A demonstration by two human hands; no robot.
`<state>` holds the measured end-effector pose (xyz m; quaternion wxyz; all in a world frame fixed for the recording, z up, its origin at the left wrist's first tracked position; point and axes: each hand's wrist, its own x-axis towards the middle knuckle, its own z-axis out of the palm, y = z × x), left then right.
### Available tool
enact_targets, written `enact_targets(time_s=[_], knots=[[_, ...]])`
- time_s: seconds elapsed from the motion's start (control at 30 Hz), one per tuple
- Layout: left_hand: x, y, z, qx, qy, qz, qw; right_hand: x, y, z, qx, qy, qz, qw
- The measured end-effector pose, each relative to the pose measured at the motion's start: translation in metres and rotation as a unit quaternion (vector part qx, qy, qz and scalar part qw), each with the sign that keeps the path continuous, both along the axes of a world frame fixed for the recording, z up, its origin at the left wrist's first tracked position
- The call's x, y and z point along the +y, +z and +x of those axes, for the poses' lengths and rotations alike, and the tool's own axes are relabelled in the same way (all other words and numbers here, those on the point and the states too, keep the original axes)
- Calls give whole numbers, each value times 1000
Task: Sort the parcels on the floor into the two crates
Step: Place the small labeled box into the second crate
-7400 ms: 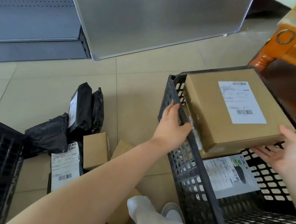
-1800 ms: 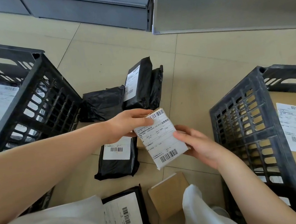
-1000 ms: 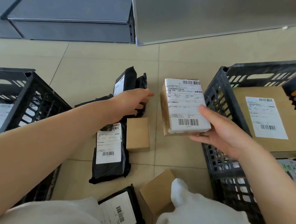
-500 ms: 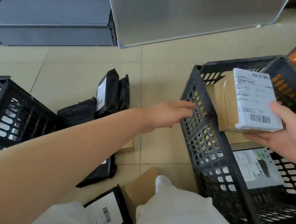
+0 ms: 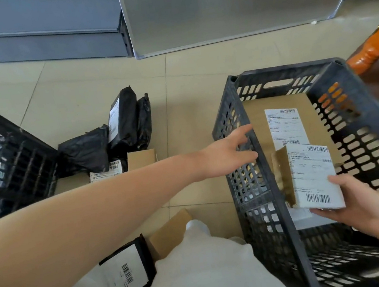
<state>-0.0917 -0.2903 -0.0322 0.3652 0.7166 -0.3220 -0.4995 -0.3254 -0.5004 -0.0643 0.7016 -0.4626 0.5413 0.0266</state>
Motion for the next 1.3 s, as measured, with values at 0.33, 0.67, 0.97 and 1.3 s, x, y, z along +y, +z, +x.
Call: enact_targets(time_s=[0.33, 0.67, 0.97, 1.3], knots=[[0, -13, -5, -87, -61, 25, 994, -10, 3, -24, 63, 143, 56, 986], [2, -21, 5, -144, -117, 27, 982, 3, -25, -18, 78, 127, 72, 986], [9, -23, 11, -246, -219, 40, 943, 11, -47, -8, 94, 101, 34, 990], [10, -19, 6, -356, -223, 55, 906, 23, -46, 0, 108, 145, -10, 983]])
